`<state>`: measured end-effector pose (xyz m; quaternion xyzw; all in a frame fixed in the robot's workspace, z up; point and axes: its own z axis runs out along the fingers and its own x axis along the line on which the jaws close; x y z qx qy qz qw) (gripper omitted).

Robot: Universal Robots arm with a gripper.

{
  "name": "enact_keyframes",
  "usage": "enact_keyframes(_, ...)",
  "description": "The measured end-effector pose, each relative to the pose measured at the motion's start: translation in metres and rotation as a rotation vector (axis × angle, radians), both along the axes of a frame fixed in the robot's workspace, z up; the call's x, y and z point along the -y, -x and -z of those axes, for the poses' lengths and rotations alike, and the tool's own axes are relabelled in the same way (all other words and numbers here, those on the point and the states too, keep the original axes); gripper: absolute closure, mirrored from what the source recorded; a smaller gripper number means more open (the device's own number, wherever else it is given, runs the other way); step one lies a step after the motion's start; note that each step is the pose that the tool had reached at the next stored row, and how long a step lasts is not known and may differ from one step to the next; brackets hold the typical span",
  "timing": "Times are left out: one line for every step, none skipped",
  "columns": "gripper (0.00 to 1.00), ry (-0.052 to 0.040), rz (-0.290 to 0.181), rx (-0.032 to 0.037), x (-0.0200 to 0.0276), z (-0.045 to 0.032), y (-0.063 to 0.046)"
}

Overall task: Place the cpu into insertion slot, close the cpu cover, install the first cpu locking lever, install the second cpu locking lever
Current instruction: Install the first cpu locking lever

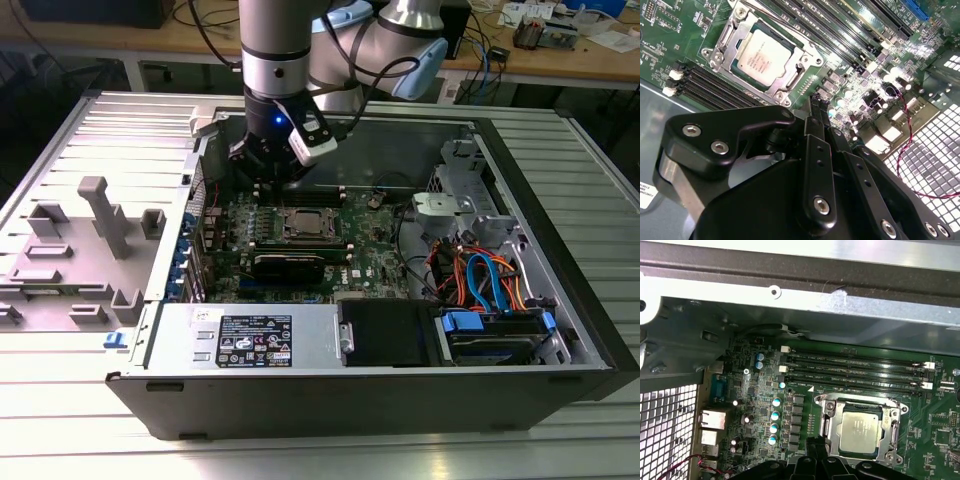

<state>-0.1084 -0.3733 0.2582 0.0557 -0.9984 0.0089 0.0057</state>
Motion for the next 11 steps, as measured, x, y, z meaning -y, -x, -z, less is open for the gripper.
enact_keyframes(0.89,0.0,0.0,0.0,0.0,0.0,-0.001)
enact_keyframes(0.89,0.0,0.0,-0.0001,0.0,0.0,-0.0011)
enact_keyframes(0.89,0.0,0.0,0.0,0.0,0.0,-0.0012)
enact_keyframes(0.89,0.0,0.0,0.0,0.0,0.0,-0.0015)
enact_keyframes(0.89,0.0,0.0,0.0,0.0,0.0,-0.0016)
enact_keyframes(0.89,0.0,0.0,-0.0001,0.0,0.0,-0.0033)
enact_keyframes(0.89,0.0,0.0,-0.0001,0.0,0.0,-0.0051)
enact_keyframes(0.89,0.0,0.0,0.0,0.0,0.0,-0.0052)
enact_keyframes(0.89,0.0,0.0,-0.0001,0.0,0.0,-0.0054)
enact_keyframes(0.89,0.0,0.0,0.0,0.0,0.0,-0.0056)
enact_keyframes(0.89,0.0,0.0,0.0,0.0,0.0,-0.0058)
